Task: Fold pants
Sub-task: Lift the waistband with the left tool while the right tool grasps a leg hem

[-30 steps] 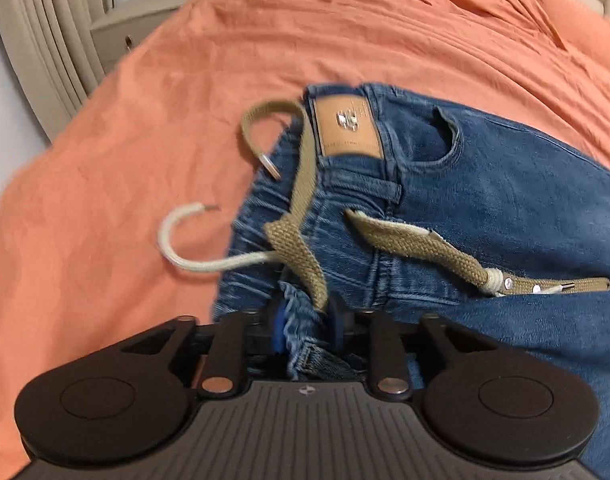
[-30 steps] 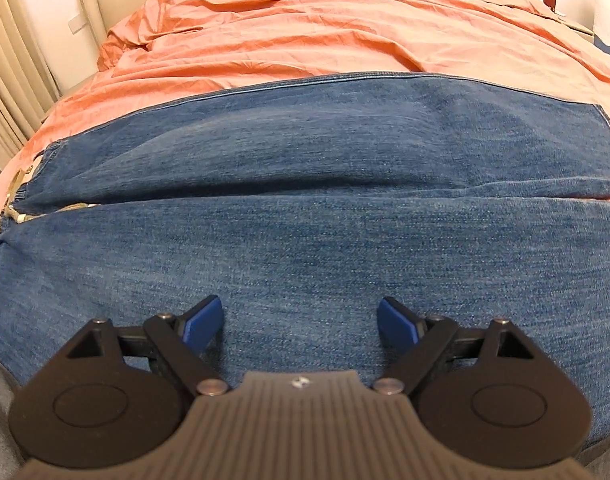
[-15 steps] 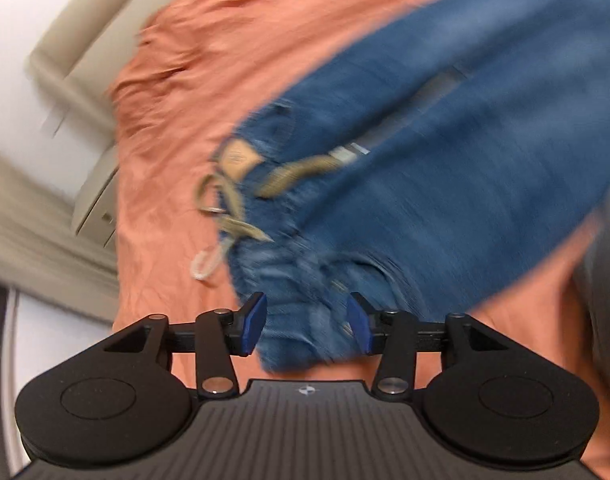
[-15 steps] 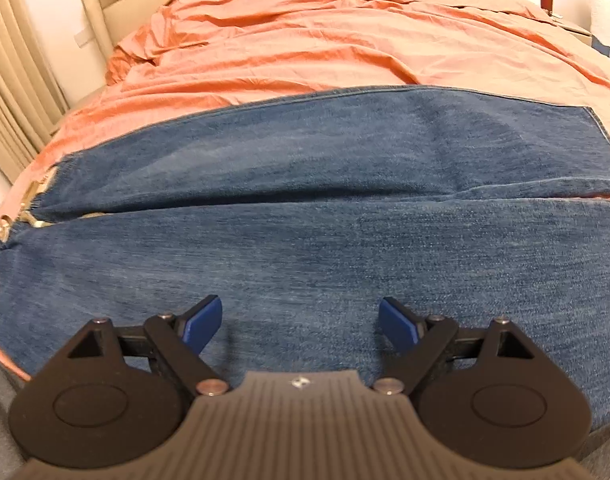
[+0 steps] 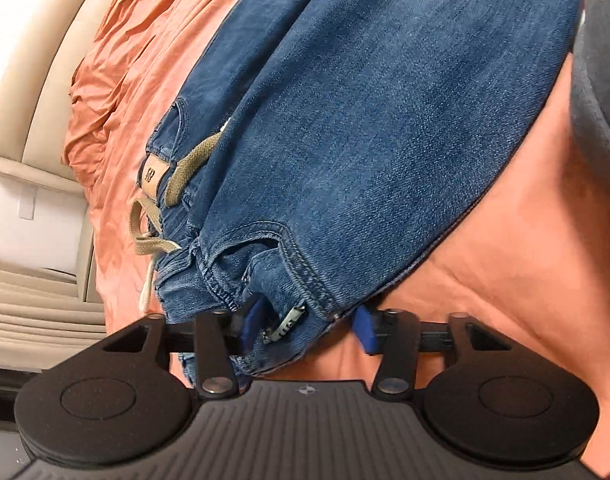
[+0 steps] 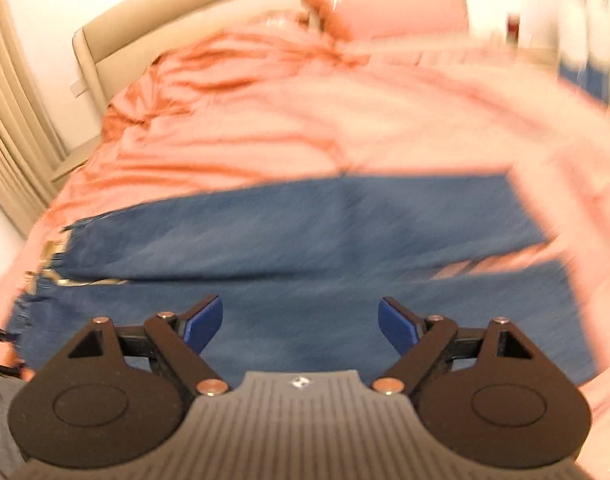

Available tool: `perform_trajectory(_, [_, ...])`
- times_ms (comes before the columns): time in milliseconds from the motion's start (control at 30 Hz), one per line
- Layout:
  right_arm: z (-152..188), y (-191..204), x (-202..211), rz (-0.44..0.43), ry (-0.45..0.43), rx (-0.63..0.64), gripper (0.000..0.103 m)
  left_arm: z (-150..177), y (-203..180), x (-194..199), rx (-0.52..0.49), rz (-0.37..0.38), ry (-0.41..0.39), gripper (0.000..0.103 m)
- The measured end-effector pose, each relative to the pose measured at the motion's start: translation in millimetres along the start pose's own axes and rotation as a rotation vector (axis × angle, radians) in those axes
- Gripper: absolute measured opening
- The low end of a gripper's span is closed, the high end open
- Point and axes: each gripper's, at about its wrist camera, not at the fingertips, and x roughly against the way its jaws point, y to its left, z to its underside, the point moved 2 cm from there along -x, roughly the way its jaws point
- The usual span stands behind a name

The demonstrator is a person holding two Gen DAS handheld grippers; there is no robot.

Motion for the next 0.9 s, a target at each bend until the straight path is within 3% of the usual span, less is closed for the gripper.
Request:
perform_trajectory(33, [-5.3, -9.7, 12.1, 0.039, -0.019, 0.06, 0.082, -0.4, 1.3, 0.6, 0.021, -0.009, -0.003, 0.035])
perform_trajectory(100, [-16.6, -28.8, 28.3, 0.173, -0.015, 0.173, 0.081, -4.1, 4.1, 6.2, 0.066, -0.049, -0.02, 0.012])
perform_trajectory(133, [-21.7, -40.3, 34.0, 0.226, 0.005, 0.236, 0.081, -6.7, 9.2, 10.0, 0.103, -0.065, -0.03, 0.012])
perform_trajectory(233, [-28.2, -73.2, 39.5, 0.268, 0.073, 0.373, 0.058, -11.4, 38.2, 23.1, 0.284, -0.049, -0.064, 0.01])
perform_trajectory(300, [-26.4, -98.2, 37.4, 0.266, 0.126, 0.435, 0.03, -15.4, 55.9, 30.6, 0.385, -0.047, -0.067, 0.009])
perform_trajectory(333, [-23.8, -109.8, 34.1, 0.259, 0.159, 0.464, 0.026, -17.4, 59.3, 33.4, 0.414, -0.045, -0.065, 0.009])
perform_trajectory(467, [7.4, -137.9, 10.2, 0.2, 0.322, 0.634, 0.021, -28.0, 74.1, 39.0, 0.513, -0.041, -0.019, 0.009])
perform_trajectory(633, [58.1, -147.5, -18.3, 0.093, 0.485, 0.831, 0.019, -34.7, 65.1, 44.4, 0.538, -0.064, 0.055, 0.009])
perform_trajectory(767, [74.9, -153.1, -28.0, 0.022, 0.518, 0.91, 0.019, -39.6, 67.8, 43.4, 0.573, -0.08, 0.102, 0.009])
perform_trajectory(900, [82.4, -155.0, -37.8, -0.01, 0.497, 0.959, 0.019, -44.7, 68.0, 42.0, 0.599, -0.094, 0.141, 0.009])
